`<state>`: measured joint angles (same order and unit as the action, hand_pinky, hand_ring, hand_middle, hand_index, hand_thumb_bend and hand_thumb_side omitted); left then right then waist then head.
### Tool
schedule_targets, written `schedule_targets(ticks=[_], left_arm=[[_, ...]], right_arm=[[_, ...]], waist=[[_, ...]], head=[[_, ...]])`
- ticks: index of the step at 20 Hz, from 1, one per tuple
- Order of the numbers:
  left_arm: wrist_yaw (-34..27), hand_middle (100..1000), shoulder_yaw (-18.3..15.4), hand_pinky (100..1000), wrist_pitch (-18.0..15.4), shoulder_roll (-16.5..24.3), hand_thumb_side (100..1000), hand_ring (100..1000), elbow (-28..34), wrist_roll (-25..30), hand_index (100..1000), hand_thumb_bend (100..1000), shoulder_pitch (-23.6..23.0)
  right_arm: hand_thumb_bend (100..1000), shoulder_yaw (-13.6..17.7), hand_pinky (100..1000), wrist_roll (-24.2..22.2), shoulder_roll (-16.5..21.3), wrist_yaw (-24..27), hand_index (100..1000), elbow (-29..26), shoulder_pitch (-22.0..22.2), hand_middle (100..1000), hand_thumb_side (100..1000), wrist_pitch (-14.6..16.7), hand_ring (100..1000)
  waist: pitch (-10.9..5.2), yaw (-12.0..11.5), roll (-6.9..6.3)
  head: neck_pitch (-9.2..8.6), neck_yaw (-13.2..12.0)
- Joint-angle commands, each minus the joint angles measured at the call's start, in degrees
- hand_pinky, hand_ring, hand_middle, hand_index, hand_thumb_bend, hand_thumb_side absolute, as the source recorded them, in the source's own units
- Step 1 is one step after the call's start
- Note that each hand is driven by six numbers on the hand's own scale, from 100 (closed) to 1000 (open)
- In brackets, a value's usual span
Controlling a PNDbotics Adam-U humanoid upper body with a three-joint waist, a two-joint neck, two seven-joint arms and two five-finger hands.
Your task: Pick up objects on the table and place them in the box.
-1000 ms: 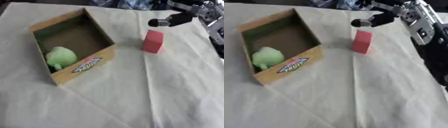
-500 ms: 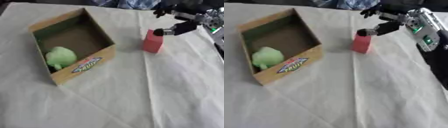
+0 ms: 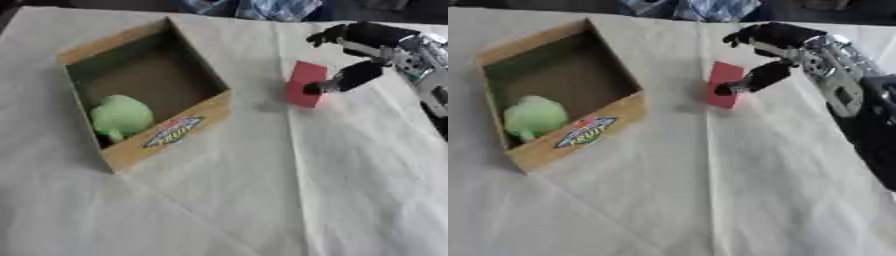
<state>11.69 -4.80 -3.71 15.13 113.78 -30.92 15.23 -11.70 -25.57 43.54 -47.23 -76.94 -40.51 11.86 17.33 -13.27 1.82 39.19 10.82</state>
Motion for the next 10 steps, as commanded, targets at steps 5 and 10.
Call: schedule_targets(ticks=[5, 10], left_arm=[[0.22, 1000, -0.18, 634, -0.11, 0.86, 1000, 796, 0.81, 0.61, 722, 303, 0.71], [0.22, 1000, -0.15, 634, -0.11, 0.79, 1000, 796, 0.81, 0.89, 722, 301, 0.73]], right_arm=[[680, -0.83, 925, 1.61, -0.58, -4.20, 990, 3.98, -1.59, 837, 851, 0.63, 898], [680, -1.16, 923, 1.39, -1.58, -5.75, 987, 7.08, -2.42, 836, 816, 0.83, 897]], waist=[[-0.84, -0.18, -0.30], [-0.80, -0.25, -0.32]], head=[[-0.53, 0.28], [-0.51, 0.20]])
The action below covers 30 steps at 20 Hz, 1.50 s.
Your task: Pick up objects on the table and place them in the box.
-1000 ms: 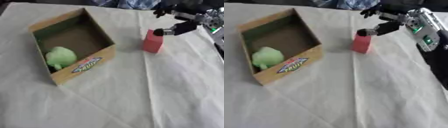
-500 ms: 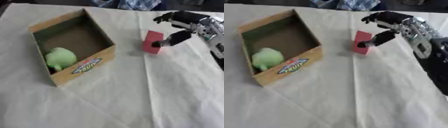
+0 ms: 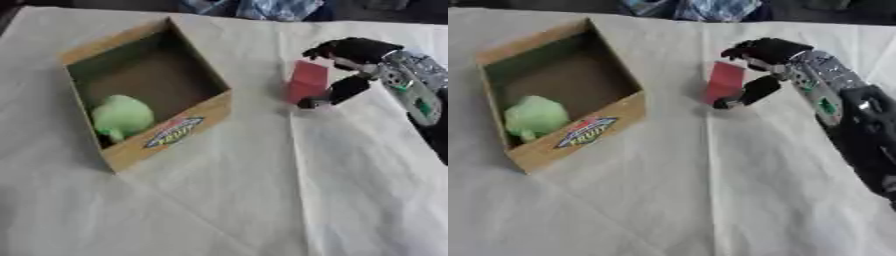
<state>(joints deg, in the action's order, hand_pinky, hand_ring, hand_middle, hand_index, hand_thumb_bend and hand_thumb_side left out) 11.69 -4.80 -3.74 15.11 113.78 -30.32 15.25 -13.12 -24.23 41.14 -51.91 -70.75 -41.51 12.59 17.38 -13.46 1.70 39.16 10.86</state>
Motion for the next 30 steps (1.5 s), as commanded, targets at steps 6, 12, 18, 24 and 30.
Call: schedule_targets(ticks=[6, 12, 18, 24, 30], left_arm=[[0.28, 1000, -0.15, 634, -0.02, 0.70, 1000, 796, 0.81, 0.53, 722, 300, 0.72], [0.36, 1000, -0.12, 635, 0.04, 0.67, 1000, 797, 0.81, 0.80, 721, 300, 0.72], [0.50, 1000, -0.13, 635, 0.14, 0.74, 1000, 797, 0.81, 1.17, 722, 300, 0.71], [0.54, 1000, -0.15, 635, 0.26, 0.74, 1000, 797, 0.81, 1.58, 721, 298, 0.64], [0.57, 1000, -0.16, 636, 0.35, 0.79, 1000, 797, 0.81, 1.88, 721, 297, 0.60]], right_arm=[[655, 0.41, 914, 0.89, -0.46, -3.30, 978, 4.61, -2.40, 788, 806, -0.59, 885], [575, 0.75, 891, 2.22, -0.82, -1.06, 929, 5.26, -2.60, 713, 828, -1.11, 858], [500, 0.65, 880, 2.61, -0.25, 2.32, 891, 3.64, -2.07, 683, 812, -2.16, 838], [447, 0.84, 868, 1.49, 0.33, 4.41, 869, 1.77, -1.81, 640, 699, -3.11, 816], [398, 1.40, 850, 1.78, 0.49, 5.77, 855, 0.21, -2.31, 611, 526, -4.50, 792]], waist=[[-0.82, -0.22, -0.26], [-0.78, -0.13, -0.23], [-0.79, -0.09, -0.23], [-0.81, -0.02, -0.20], [-0.95, 0.05, -0.19]], head=[[-0.59, 0.19], [-0.52, 0.03], [-0.56, -0.10], [-0.55, -0.18], [-0.58, -0.17]])
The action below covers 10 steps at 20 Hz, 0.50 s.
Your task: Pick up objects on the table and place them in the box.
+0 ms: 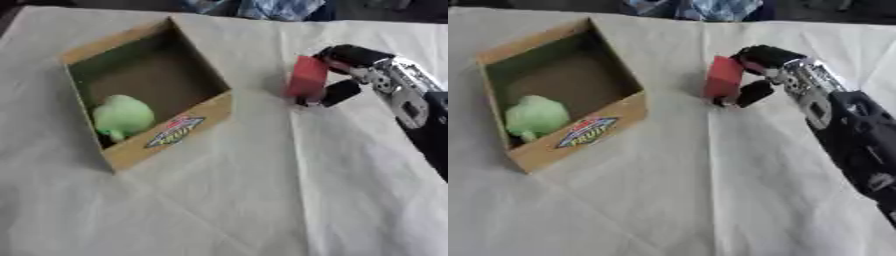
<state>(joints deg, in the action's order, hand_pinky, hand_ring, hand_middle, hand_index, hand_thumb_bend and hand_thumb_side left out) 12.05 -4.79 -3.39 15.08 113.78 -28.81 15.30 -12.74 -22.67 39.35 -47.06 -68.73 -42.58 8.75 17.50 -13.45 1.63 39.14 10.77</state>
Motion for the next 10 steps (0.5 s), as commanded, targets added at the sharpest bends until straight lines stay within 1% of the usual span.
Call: schedule_targets(ticks=[1, 6, 10], left_arm=[[0.22, 1000, -0.16, 635, 0.02, 0.84, 1000, 797, 0.81, 0.45, 721, 297, 0.55], [0.24, 1000, -0.17, 635, 0.17, 0.90, 1000, 797, 0.81, 0.74, 721, 295, 0.48], [0.29, 1000, -0.17, 636, 0.23, 1.04, 1000, 797, 0.81, 0.90, 721, 296, 0.44]], right_arm=[[391, 1.19, 848, 0.29, 2.34, 1.34, 854, -2.33, -1.47, 610, 509, -0.95, 789], [337, 1.66, 836, 0.12, 2.84, 4.16, 842, -6.26, -3.29, 590, 462, -2.44, 771], [319, 1.06, 832, -1.23, 2.96, 6.58, 840, -9.18, -5.53, 587, 441, -3.68, 766]], waist=[[-1.11, 0.07, -0.13], [-1.33, 0.21, -0.09], [-1.54, 0.26, -0.06]], head=[[-0.56, -0.08], [-0.53, -0.05], [-0.45, 0.00]])
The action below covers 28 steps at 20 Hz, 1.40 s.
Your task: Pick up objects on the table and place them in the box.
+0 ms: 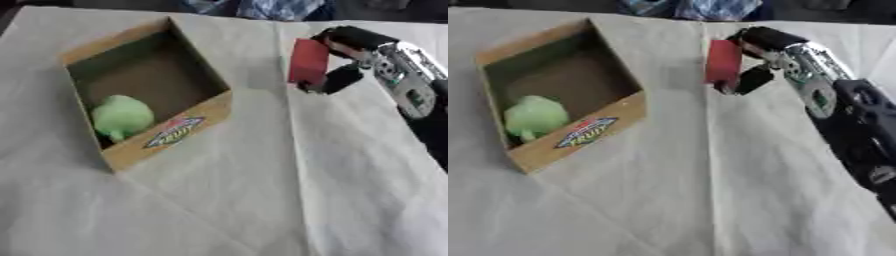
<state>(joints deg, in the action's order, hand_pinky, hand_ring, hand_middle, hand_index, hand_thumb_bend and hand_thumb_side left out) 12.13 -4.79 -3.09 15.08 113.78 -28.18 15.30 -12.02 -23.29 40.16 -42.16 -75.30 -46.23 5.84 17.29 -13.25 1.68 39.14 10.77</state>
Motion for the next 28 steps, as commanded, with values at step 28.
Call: schedule_targets(ticks=[28], left_arm=[[-0.42, 1000, 0.69, 638, -1.02, 1.04, 1000, 797, 0.81, 1.09, 722, 296, 1.53]], right_arm=[[206, -4.89, 818, -9.53, -21.88, -1.60, 841, 9.78, -21.65, 586, 505, 0.76, 755]], waist=[[-1.64, -1.25, -0.61]], head=[[-0.47, 3.01]])
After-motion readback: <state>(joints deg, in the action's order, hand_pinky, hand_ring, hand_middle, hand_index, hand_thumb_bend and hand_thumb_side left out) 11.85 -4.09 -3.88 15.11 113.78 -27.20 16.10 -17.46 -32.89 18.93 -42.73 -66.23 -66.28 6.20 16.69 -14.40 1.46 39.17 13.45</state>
